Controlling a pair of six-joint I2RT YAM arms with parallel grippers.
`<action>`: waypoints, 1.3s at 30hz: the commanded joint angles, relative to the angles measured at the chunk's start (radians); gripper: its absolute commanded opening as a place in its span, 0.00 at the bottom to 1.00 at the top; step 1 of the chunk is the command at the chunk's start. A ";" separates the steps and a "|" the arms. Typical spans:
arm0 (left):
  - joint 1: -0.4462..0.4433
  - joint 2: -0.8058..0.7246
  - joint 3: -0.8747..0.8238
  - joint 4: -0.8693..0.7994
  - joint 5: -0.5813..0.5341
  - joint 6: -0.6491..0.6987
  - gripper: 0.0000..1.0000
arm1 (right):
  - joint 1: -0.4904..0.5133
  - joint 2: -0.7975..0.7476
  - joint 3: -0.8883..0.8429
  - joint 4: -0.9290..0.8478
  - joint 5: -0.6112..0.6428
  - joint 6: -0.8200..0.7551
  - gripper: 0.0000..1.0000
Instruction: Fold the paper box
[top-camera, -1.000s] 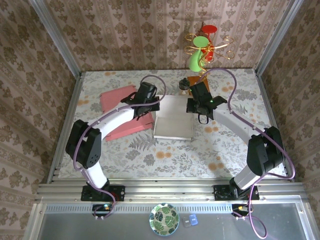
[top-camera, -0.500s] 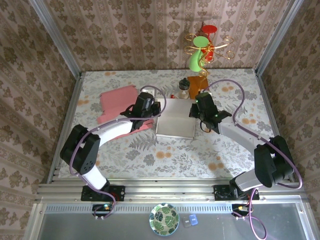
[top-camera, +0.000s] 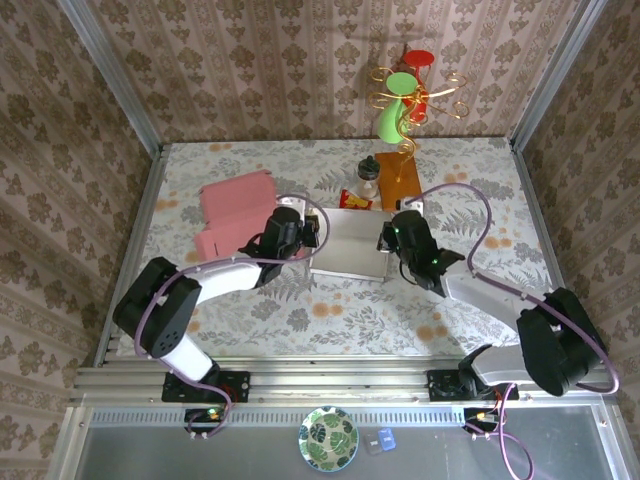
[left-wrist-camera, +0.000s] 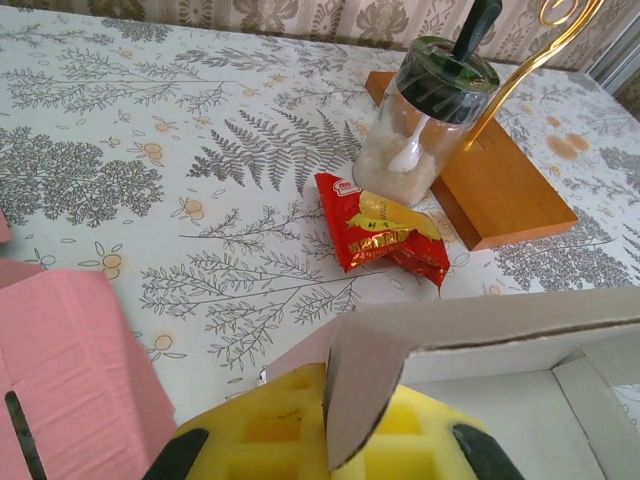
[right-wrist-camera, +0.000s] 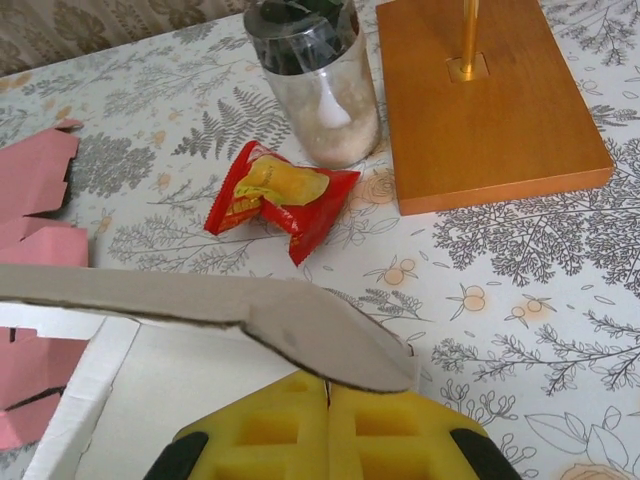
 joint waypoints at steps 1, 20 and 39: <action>-0.050 -0.021 -0.073 0.165 0.027 0.033 0.00 | 0.068 -0.040 -0.049 0.101 0.063 -0.053 0.00; -0.102 -0.050 -0.210 0.214 -0.024 0.000 0.00 | 0.157 -0.131 -0.044 -0.171 0.059 0.006 0.17; -0.130 -0.061 -0.186 0.172 -0.087 0.047 0.00 | 0.088 -0.184 0.269 -0.685 -0.363 0.229 0.85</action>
